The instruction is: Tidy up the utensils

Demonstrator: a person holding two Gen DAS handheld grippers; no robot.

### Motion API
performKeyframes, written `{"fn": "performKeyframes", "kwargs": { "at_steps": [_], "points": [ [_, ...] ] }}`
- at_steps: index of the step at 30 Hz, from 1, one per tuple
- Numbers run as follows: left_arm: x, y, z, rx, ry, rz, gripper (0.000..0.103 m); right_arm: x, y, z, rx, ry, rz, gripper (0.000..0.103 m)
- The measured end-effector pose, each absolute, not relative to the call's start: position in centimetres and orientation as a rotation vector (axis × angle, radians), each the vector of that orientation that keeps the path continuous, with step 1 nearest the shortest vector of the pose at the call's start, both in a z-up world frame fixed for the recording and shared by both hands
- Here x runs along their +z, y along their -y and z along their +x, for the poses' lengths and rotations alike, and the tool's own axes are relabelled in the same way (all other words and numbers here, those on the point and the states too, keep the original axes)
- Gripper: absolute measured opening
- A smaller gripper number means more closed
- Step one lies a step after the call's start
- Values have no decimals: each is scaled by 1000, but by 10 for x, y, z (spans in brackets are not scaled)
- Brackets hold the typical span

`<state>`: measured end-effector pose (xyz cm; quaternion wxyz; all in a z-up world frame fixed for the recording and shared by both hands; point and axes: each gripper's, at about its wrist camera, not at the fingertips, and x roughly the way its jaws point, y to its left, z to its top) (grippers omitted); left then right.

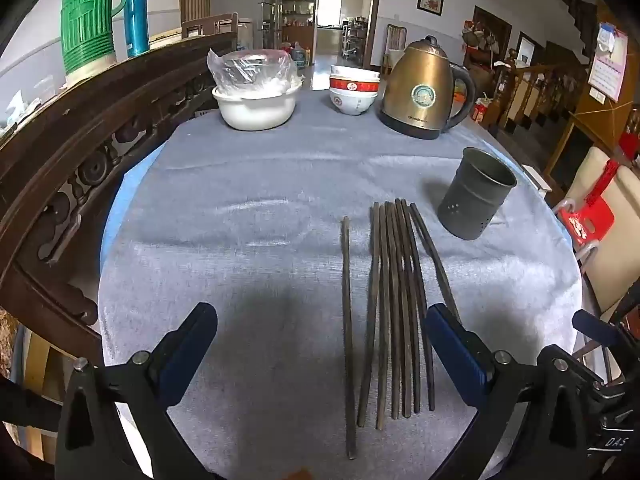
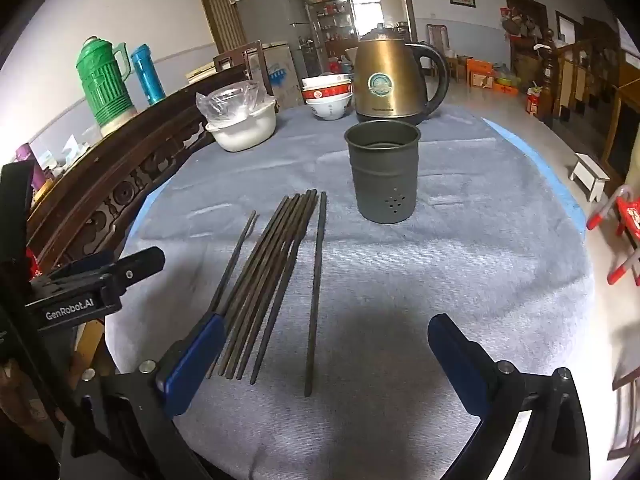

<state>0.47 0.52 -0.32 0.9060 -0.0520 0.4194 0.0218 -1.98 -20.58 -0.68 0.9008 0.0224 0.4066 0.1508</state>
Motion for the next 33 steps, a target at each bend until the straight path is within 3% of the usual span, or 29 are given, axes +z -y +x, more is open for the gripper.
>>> {"fn": "performKeyframes", "kwargs": {
  "at_steps": [33],
  "points": [
    [-12, -16, 5, 71, -924, -97, 103, -11, 193, -14, 388, -869, 63, 103]
  ]
}}
